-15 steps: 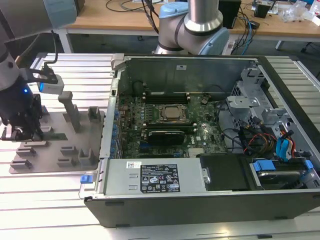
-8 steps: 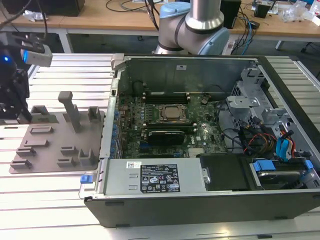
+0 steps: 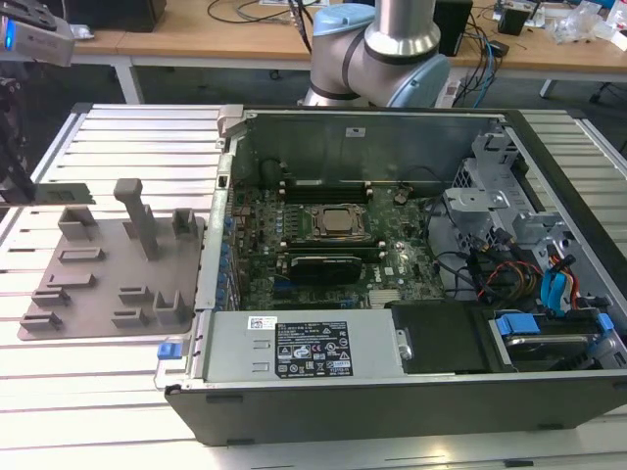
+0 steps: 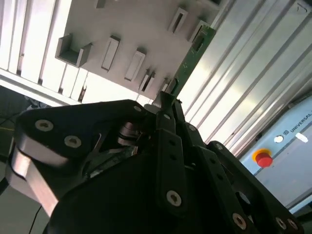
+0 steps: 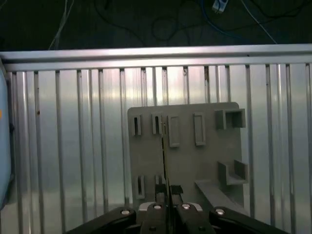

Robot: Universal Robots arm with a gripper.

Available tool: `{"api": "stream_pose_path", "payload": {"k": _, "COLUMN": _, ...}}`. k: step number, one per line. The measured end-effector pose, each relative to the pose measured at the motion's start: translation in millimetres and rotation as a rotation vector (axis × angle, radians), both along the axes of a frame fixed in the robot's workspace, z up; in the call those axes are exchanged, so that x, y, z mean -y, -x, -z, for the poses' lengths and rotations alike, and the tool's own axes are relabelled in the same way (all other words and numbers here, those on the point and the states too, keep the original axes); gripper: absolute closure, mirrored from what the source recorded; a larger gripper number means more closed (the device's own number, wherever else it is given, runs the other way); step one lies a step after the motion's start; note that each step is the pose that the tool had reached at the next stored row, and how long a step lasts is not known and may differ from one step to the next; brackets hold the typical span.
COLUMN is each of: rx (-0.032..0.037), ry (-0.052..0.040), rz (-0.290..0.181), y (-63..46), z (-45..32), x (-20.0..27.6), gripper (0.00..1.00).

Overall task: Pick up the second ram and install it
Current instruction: 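Pick up the second ram and move it above second insertion slot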

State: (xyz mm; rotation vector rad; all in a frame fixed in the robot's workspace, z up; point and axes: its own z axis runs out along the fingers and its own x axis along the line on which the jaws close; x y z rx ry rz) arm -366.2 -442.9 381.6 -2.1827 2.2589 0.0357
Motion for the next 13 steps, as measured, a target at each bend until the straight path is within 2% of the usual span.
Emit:
{"api": "stream_pose_path", "payload": {"k": 2, "rx": -0.0001, "ry": 0.0000, "rz": 0.000, "y": -0.4, "z": -0.1, "x": 0.0, "gripper": 0.86}}
{"api": "stream_pose_path", "payload": {"k": 3, "rx": -0.0002, "ry": 0.0002, "rz": 0.000, "y": -4.4, "z": -0.1, "x": 0.0, "gripper": 0.86}}
{"api": "stream_pose_path", "payload": {"k": 12, "rx": -0.0025, "ry": 0.0004, "rz": 0.000, "y": -85.8, "z": 0.5, "x": 0.0, "gripper": 0.86}}
{"api": "stream_pose_path", "payload": {"k": 13, "rx": -0.0030, "ry": 0.0004, "rz": 0.000, "y": -97.6, "z": 0.7, "x": 0.0, "gripper": 0.86}}
